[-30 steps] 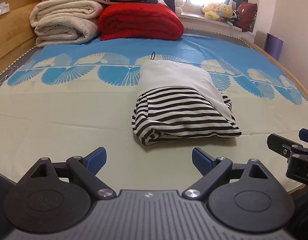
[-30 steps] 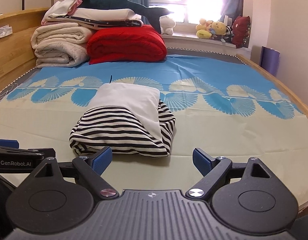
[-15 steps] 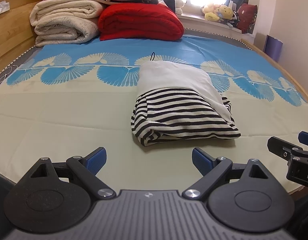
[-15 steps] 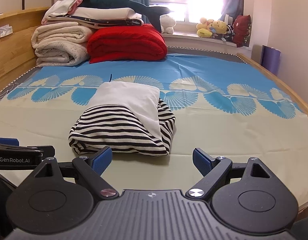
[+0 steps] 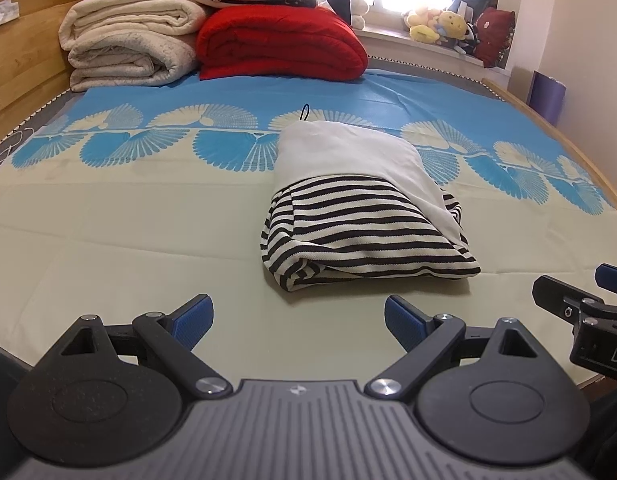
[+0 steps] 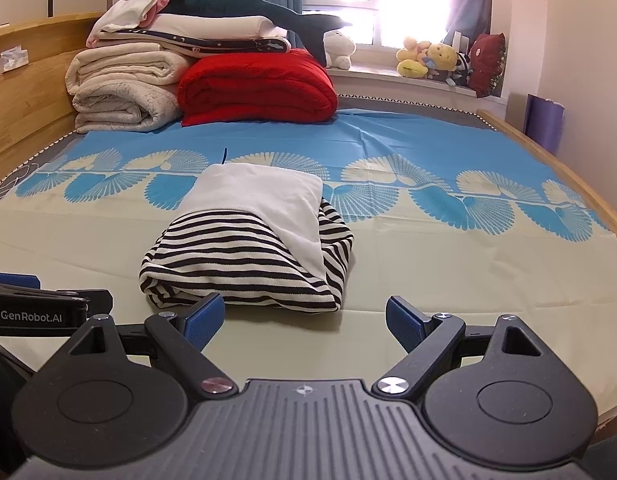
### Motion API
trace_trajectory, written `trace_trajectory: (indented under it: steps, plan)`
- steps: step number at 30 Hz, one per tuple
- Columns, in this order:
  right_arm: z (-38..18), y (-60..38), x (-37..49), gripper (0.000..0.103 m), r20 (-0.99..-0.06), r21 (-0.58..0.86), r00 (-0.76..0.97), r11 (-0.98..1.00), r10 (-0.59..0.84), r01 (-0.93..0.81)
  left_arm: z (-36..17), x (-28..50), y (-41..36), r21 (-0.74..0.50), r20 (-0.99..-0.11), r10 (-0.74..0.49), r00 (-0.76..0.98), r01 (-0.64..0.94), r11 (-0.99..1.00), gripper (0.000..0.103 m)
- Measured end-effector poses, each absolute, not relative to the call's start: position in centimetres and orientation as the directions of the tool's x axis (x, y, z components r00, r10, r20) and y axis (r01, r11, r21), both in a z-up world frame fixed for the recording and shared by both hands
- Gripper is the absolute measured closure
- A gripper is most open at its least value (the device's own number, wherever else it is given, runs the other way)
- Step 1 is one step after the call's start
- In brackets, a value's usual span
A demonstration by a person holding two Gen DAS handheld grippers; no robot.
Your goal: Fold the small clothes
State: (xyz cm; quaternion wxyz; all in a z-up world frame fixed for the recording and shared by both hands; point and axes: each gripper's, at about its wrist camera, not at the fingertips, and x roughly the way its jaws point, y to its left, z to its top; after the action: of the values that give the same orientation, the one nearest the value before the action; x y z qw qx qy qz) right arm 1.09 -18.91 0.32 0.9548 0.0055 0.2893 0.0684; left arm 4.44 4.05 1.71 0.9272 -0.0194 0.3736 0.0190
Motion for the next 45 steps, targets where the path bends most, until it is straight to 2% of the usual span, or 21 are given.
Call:
trace_trajectory:
  steps: [45]
  plan:
    - [0.35,-18.56,1.06,0.014,-0.553,0.047,0.823,0.991,0.129,-0.123,1.79,4.55,3.81,-0.024,-0.694,0.019,0.720,-0.050,0.998,0.008]
